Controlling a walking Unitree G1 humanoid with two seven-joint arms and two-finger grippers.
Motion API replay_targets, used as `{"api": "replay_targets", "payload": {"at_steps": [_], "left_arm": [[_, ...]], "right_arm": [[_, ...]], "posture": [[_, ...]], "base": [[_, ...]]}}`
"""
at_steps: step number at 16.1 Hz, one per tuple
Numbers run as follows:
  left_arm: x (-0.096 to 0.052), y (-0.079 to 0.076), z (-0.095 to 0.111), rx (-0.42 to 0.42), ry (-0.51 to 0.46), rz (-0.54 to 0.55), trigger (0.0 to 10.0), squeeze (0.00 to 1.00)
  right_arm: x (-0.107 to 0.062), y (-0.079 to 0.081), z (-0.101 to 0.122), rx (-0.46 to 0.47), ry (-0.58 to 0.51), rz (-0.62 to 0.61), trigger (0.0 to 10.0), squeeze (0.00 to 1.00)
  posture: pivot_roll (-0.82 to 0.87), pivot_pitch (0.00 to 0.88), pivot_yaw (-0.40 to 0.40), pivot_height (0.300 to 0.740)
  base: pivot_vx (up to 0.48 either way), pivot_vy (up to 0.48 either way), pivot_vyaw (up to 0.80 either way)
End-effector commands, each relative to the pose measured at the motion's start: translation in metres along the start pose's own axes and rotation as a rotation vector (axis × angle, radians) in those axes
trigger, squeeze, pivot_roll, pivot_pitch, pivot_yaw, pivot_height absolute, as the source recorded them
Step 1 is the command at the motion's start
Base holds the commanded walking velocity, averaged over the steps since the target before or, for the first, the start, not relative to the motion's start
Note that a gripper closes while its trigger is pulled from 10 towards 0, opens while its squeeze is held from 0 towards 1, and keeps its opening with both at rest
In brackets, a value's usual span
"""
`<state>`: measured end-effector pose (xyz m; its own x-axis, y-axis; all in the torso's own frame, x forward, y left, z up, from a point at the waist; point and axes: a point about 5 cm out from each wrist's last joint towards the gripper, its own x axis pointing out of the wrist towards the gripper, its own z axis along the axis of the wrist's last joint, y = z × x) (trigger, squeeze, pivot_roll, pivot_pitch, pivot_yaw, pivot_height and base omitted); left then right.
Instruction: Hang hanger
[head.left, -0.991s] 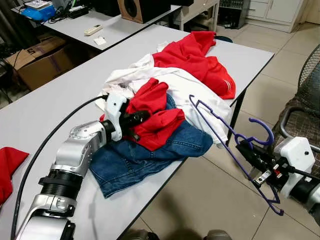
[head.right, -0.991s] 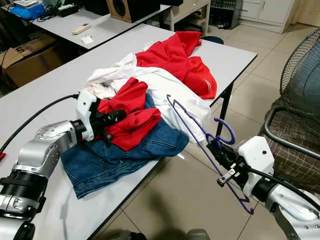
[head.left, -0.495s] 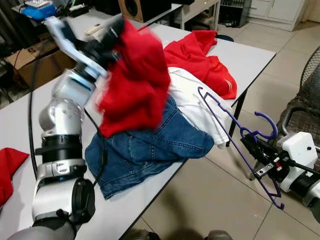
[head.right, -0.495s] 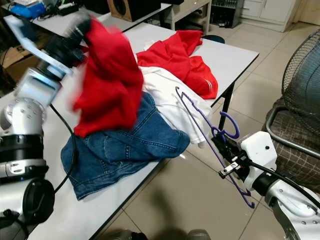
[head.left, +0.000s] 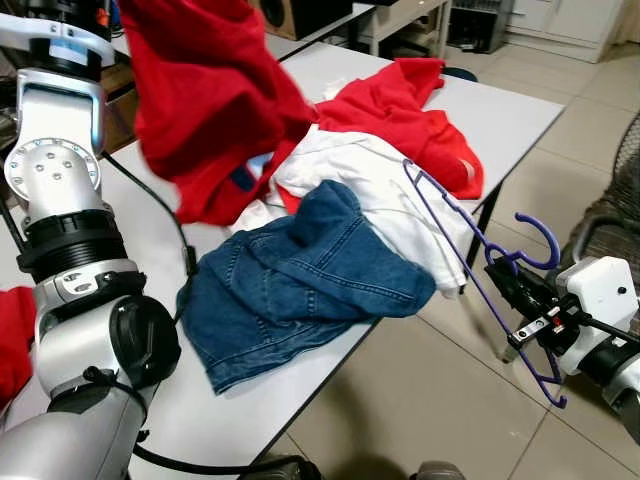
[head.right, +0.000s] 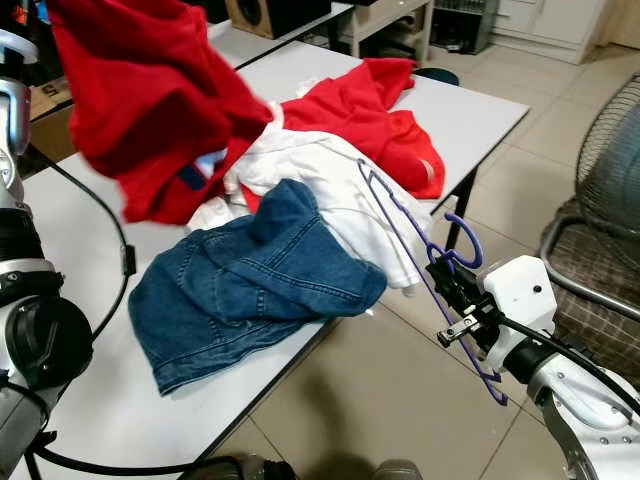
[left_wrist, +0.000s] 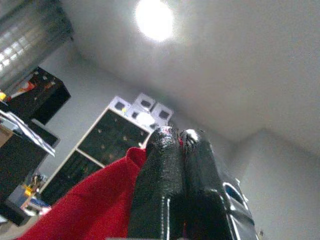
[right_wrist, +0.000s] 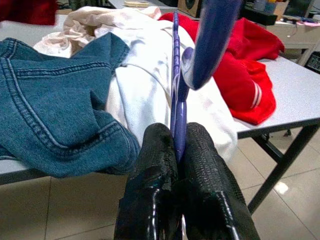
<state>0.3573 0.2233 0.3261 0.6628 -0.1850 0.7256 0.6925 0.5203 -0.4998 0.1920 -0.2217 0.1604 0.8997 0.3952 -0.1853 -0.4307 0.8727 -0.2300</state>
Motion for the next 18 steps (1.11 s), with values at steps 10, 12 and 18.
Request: {"api": "replay_targets", "payload": {"at_steps": [10, 12, 18], "left_arm": [[-0.037, 0.002, -0.112, 0.268, 0.694, 0.034, 0.0, 0.00], [-0.014, 0.015, -0.081, 0.290, 0.473, 0.197, 0.0, 0.00], [0.037, -0.038, -0.047, -0.263, 0.106, 0.051, 0.0, 0.00]], "right_arm": [[0.001, 0.007, 0.000, 0.001, -0.014, 0.015, 10.0, 0.00], [0.003, 0.008, 0.000, 0.001, -0.019, 0.015, 10.0, 0.00], [0.007, 0.009, 0.005, 0.005, -0.052, 0.002, 10.0, 0.00]], "posture": [[-0.27, 0.000, 0.198, 0.740], [-0.27, 0.000, 0.198, 0.740], [-0.27, 0.000, 0.205, 0.740]], "base": [[0.000, 0.000, 0.00], [0.000, 0.000, 0.00], [0.000, 0.000, 0.00]]}}
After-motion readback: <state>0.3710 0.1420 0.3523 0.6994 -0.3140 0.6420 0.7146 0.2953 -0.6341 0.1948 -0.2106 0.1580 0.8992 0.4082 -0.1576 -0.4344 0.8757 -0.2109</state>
